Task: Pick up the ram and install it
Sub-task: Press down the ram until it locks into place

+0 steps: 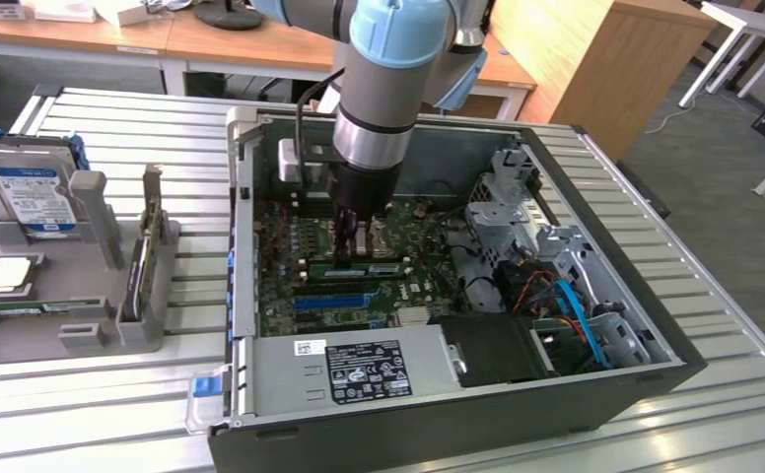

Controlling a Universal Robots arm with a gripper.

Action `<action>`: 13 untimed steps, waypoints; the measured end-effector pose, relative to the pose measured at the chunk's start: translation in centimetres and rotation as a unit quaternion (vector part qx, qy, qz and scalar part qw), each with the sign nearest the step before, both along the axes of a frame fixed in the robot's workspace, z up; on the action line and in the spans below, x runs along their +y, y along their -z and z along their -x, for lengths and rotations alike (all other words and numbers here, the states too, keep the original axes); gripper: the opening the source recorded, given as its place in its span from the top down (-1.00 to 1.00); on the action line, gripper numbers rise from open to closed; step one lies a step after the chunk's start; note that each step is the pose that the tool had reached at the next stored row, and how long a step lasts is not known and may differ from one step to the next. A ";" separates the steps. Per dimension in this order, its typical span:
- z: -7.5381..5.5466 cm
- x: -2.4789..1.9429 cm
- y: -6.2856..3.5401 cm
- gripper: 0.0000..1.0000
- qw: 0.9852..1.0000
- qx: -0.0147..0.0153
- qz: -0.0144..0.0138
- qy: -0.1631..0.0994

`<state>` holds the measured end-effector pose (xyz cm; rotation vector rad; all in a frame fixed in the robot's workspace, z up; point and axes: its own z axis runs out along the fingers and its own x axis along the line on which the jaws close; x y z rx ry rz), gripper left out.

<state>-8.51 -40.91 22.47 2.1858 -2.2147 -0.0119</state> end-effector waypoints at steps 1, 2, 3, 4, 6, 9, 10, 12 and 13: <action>0.0 0.00 0.01 0.80 1.000 0.000 0.000 0.000; 0.0 0.00 0.01 0.80 1.000 0.000 0.000 0.000; 0.0 0.00 0.01 0.80 1.000 0.000 0.000 0.000; 0.0 0.00 0.01 0.80 1.000 0.000 0.000 0.000; 0.0 0.00 0.07 0.80 1.000 0.000 0.000 0.000; 0.0 0.00 0.08 0.80 1.000 0.000 0.000 0.000; 0.0 0.00 0.08 0.80 1.000 0.000 0.000 0.000; 0.0 0.00 0.11 0.80 1.000 0.000 0.000 0.000; 0.0 0.00 0.12 0.80 1.000 0.000 0.000 0.000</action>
